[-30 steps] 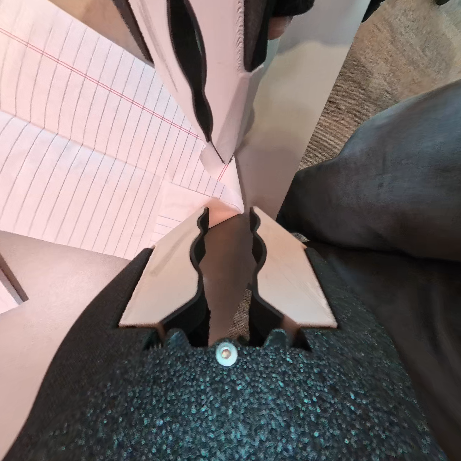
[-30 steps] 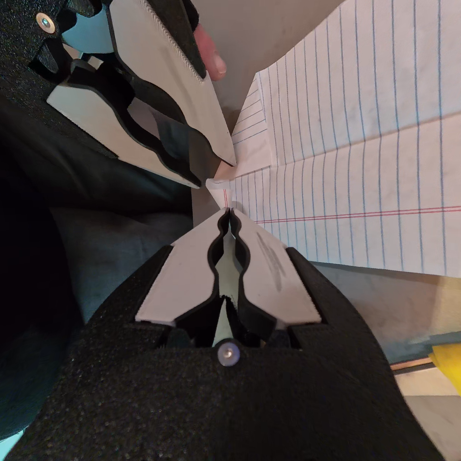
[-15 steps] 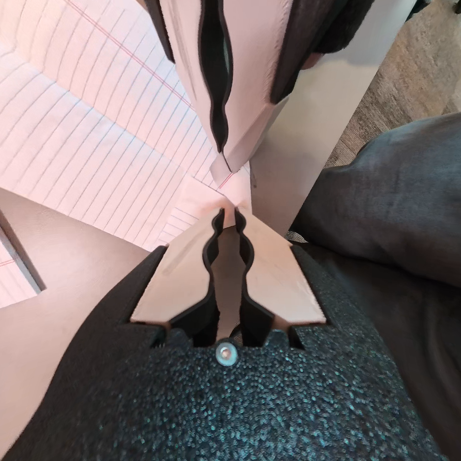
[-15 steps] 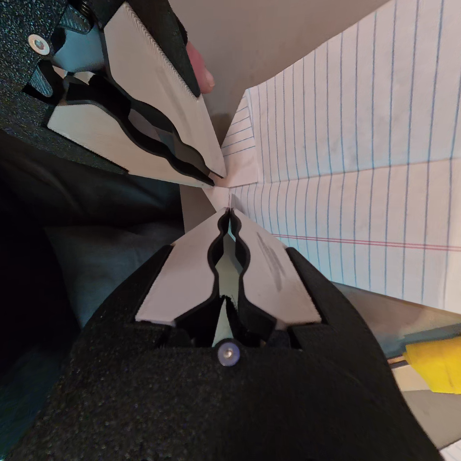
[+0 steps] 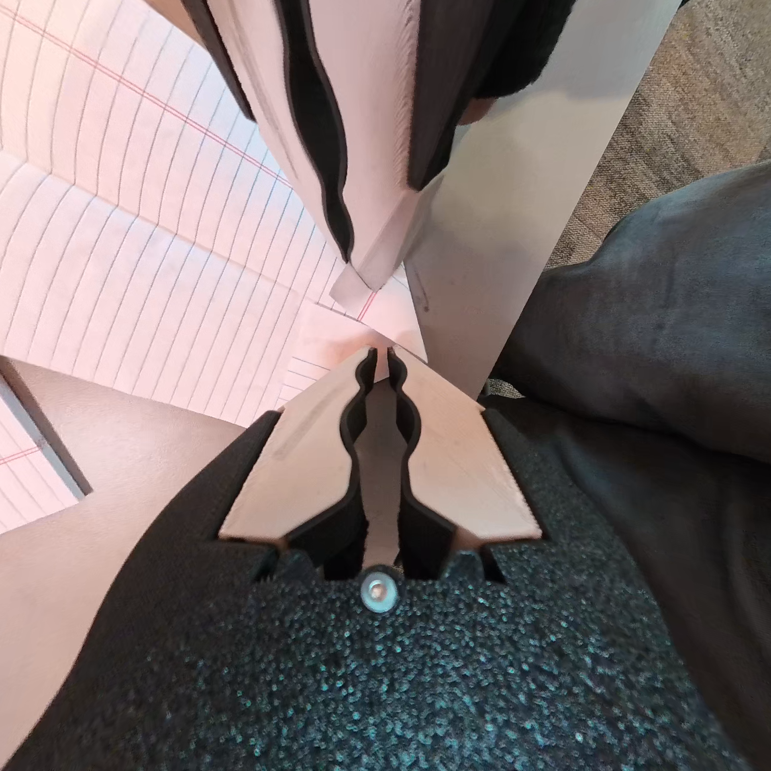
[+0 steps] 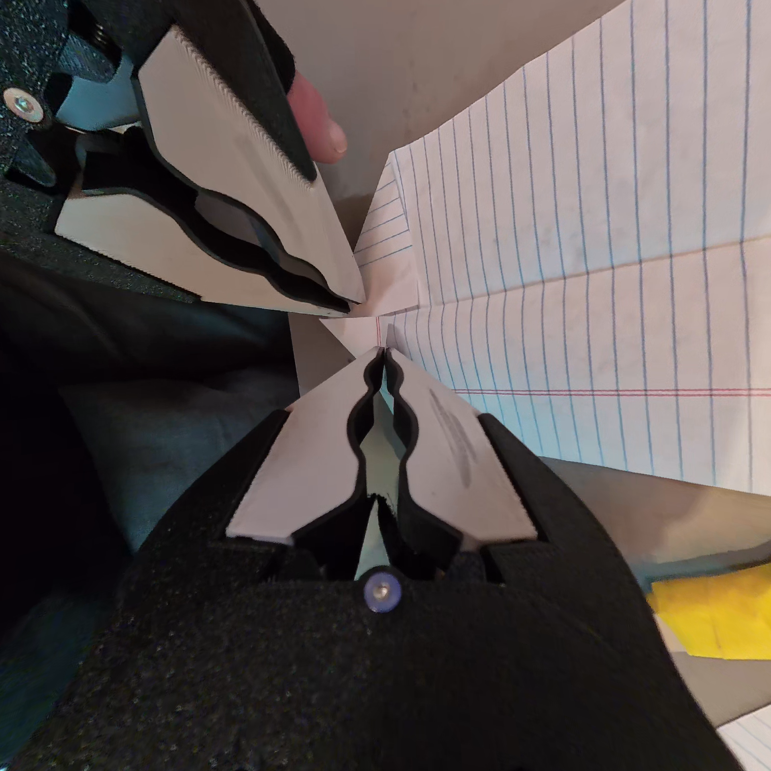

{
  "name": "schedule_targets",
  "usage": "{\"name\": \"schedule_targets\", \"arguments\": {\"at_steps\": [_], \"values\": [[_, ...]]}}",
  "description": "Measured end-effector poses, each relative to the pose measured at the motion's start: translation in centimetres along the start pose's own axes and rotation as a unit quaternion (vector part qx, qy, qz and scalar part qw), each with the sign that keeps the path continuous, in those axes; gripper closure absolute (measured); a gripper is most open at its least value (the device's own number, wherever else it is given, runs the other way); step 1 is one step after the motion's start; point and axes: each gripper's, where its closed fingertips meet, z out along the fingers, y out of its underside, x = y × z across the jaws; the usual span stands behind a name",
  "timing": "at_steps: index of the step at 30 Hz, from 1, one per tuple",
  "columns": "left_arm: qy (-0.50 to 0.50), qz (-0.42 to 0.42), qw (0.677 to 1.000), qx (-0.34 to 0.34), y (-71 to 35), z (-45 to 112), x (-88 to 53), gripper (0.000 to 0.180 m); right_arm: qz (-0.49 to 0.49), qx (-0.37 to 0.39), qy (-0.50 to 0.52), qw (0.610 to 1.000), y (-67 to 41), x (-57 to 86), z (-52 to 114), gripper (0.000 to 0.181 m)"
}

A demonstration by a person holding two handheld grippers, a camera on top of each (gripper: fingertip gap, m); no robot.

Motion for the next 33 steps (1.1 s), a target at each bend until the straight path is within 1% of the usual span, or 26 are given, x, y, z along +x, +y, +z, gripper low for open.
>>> {"name": "schedule_targets", "arguments": {"at_steps": [5, 13, 19, 26, 33], "values": [[-0.001, 0.002, 1.0, 0.003, 0.0, 0.01, -0.04, 0.176, 0.004, -0.009, 0.003, 1.0, -0.26, 0.26, -0.04, 0.181], [0.0, 0.004, 1.0, 0.005, 0.02, 0.01, -0.02, 0.176, -0.017, -0.028, 0.012, 0.999, -0.72, 0.46, -0.07, 0.181], [0.004, 0.0, 1.0, 0.011, 0.03, 0.01, -0.06, 0.177, -0.026, -0.069, 0.008, 0.997, -0.59, 0.43, 0.09, 0.181], [0.006, 0.003, 1.0, 0.011, 0.03, 0.01, -0.07, 0.177, 0.02, -0.085, -0.027, 0.996, -0.72, 0.53, 0.07, 0.181], [0.009, 0.006, 1.0, 0.011, 0.03, 0.01, -0.09, 0.177, 0.05, -0.129, -0.061, 0.989, -0.76, 0.53, 0.07, 0.181]]}}
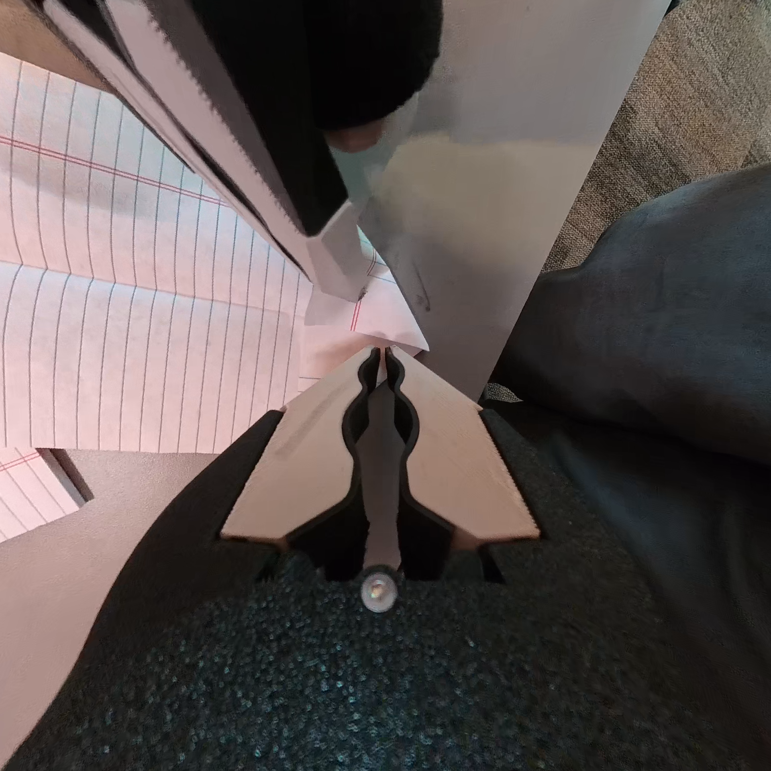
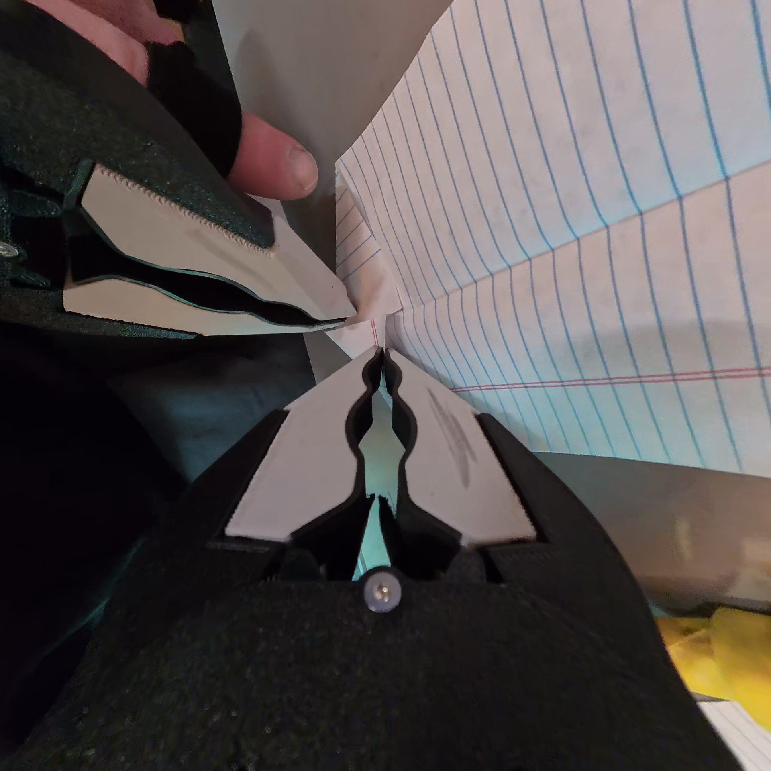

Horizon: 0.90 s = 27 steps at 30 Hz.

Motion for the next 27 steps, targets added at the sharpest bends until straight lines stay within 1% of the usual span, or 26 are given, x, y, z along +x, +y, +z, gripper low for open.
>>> {"name": "schedule_targets", "arguments": {"at_steps": [5, 7, 11, 13, 15, 20, 27], "values": [[-0.007, 0.002, 1.0, 0.007, 0.0, 0.0, 0.2, 0.176, -0.003, -0.026, 0.005, 1.0, 0.0, 0.0, 0.0, 0.181], [-0.009, 0.0, 1.0, 0.012, 0.0, 0.0, 0.3, 0.172, 0.004, -0.031, 0.004, 1.0, 0.0, 0.0, 0.0, 0.181], [-0.033, 0.021, 0.999, 0.028, -0.2, -0.4, 0.3, 0.171, 0.019, -0.036, -0.008, 0.999, 0.0, 0.0, 0.0, 0.181], [-0.047, 0.032, 0.998, 0.038, -0.6, -0.8, 0.2, 0.162, 0.024, -0.04, -0.014, 0.999, 0.0, 0.0, 0.0, 0.181], [-0.057, 0.038, 0.997, 0.043, -0.9, -1.1, 0.0, 0.161, 0.025, -0.046, -0.016, 0.998, 0.0, 0.0, 0.0, 0.181], [-0.072, 0.047, 0.996, 0.018, -0.4, -0.6, -0.6, 0.159, 0.025, -0.062, -0.016, 0.998, 0.0, 0.0, 0.0, 0.181], [-0.086, 0.059, 0.994, 0.021, -0.6, -0.3, -0.8, 0.153, 0.021, -0.072, -0.012, 0.997, 0.0, 0.0, 0.0, 0.181]]}}
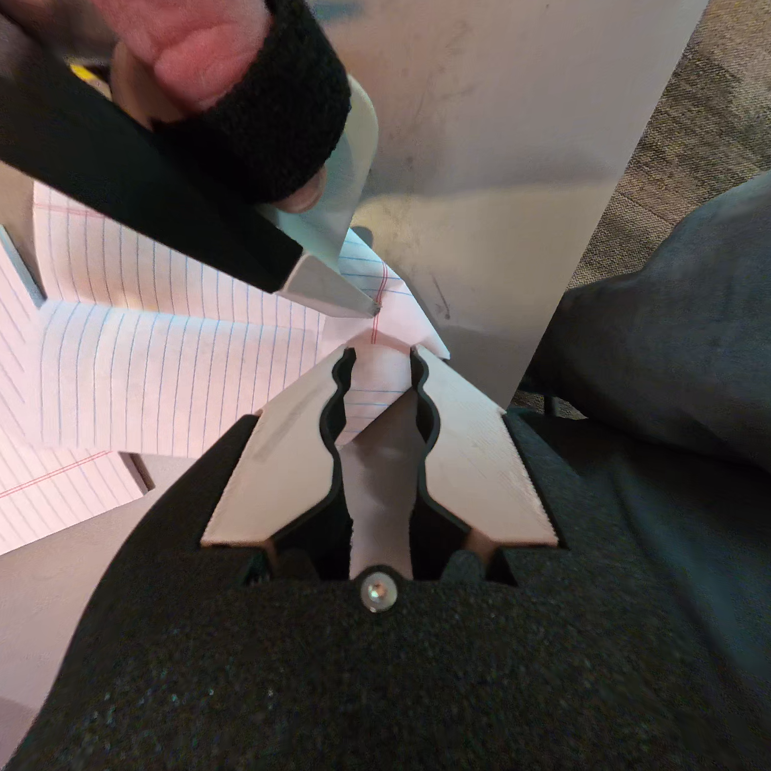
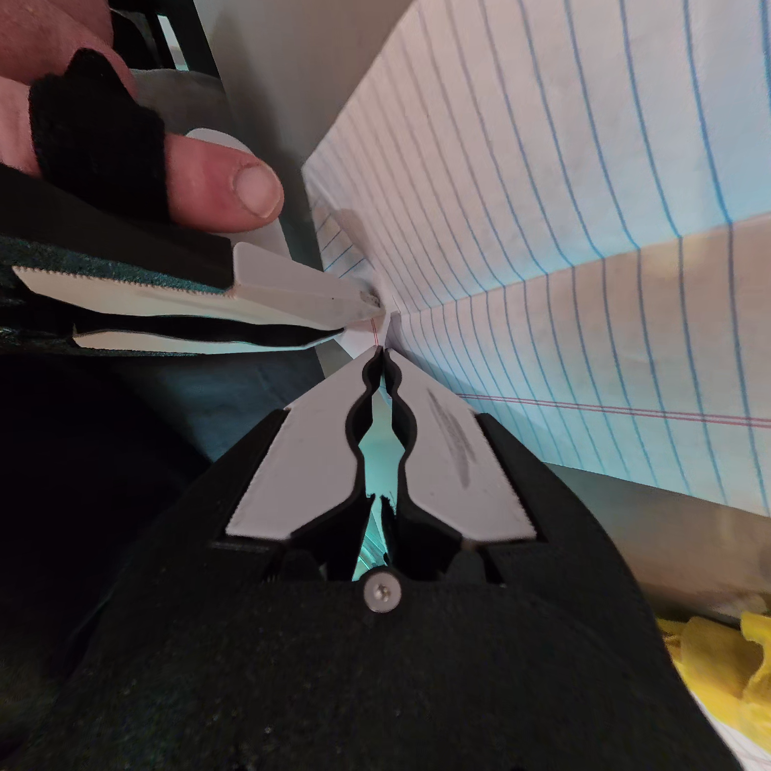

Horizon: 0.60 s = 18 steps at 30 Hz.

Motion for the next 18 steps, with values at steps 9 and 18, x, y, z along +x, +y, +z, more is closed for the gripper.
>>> {"name": "schedule_targets", "arguments": {"at_steps": [9, 18], "values": [[-0.025, 0.055, 0.998, 0.02, -0.7, -0.4, 0.2, 0.149, 0.002, 0.01, -0.006, 1.0, 0.0, 0.0, 0.0, 0.181], [-0.018, 0.063, 0.998, -0.001, -0.1, 0.5, 0.3, 0.145, 0.0, 0.015, -0.01, 1.0, 0.1, -0.2, 0.1, 0.181]]}}
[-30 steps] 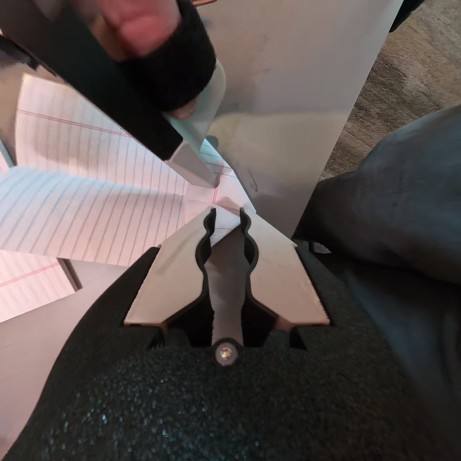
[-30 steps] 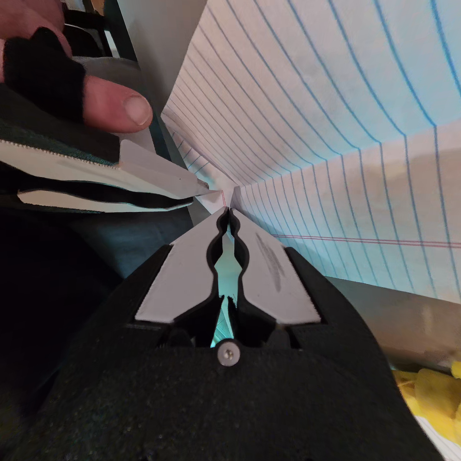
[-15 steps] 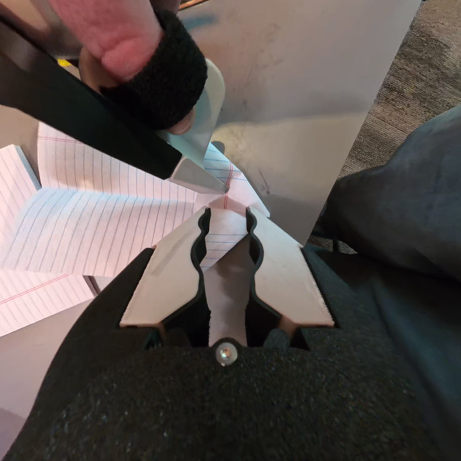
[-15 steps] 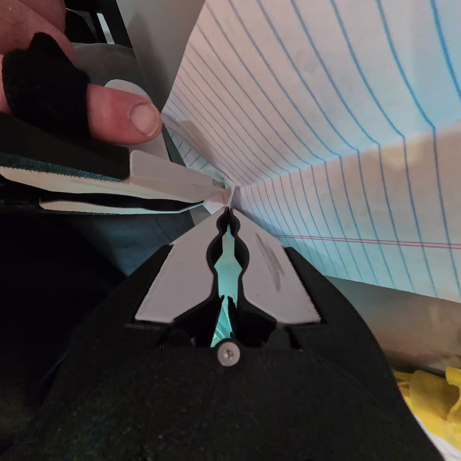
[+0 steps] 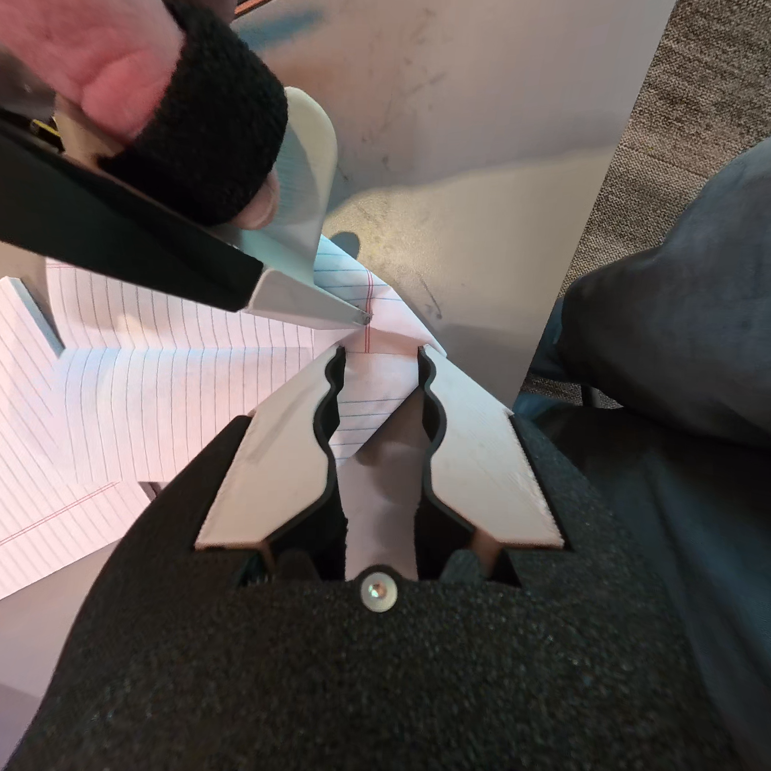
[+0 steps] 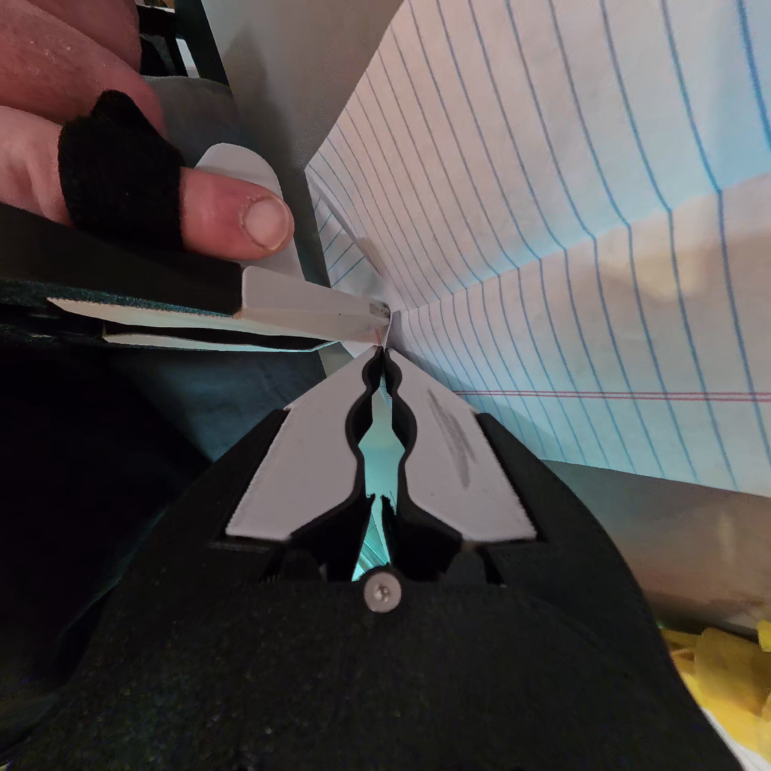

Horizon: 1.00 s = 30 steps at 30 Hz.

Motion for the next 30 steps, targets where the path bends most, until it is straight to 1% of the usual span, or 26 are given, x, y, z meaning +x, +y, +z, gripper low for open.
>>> {"name": "schedule_targets", "arguments": {"at_steps": [7, 13, 15, 17, 18, 19, 23, 26, 30], "values": [[-0.003, 0.002, 1.0, -0.004, 0.1, 0.0, 0.0, 0.145, 0.003, 0.006, 0.002, 1.0, 0.1, -0.1, 0.0, 0.181], [-0.004, 0.0, 1.0, -0.004, 0.1, 0.0, 0.0, 0.145, 0.006, 0.048, 0.005, 0.999, 0.0, -0.4, -1.6, 0.164], [-0.004, -0.002, 1.0, -0.004, 0.0, 0.0, 0.0, 0.145, -0.005, 0.084, 0.037, 0.996, -0.4, 0.1, -2.8, 0.16], [-0.004, -0.002, 1.0, -0.003, 0.0, 0.0, 0.0, 0.145, -0.017, 0.119, 0.05, 0.991, -0.5, -0.4, -3.7, 0.16], [-0.004, -0.002, 1.0, -0.004, 0.0, 0.0, 0.0, 0.145, -0.03, 0.144, 0.059, 0.987, -0.6, -0.8, -4.1, 0.163], [-0.004, -0.002, 1.0, -0.005, 0.0, 0.0, 0.0, 0.145, -0.039, 0.165, 0.065, 0.983, -0.6, -1.2, -4.4, 0.172], [-0.005, -0.004, 1.0, -0.004, 0.0, 0.0, 0.0, 0.145, -0.069, 0.235, 0.071, 0.967, 0.0, -2.9, -3.4, 0.181], [-0.005, -0.003, 1.0, -0.004, 0.0, 0.0, 0.0, 0.145, -0.047, 0.274, 0.089, 0.956, 0.1, -2.2, -1.9, 0.181], [-0.006, -0.001, 1.0, -0.003, 0.0, 0.0, 0.0, 0.145, -0.012, 0.304, 0.104, 0.947, 0.2, -0.8, -0.6, 0.181]]}}
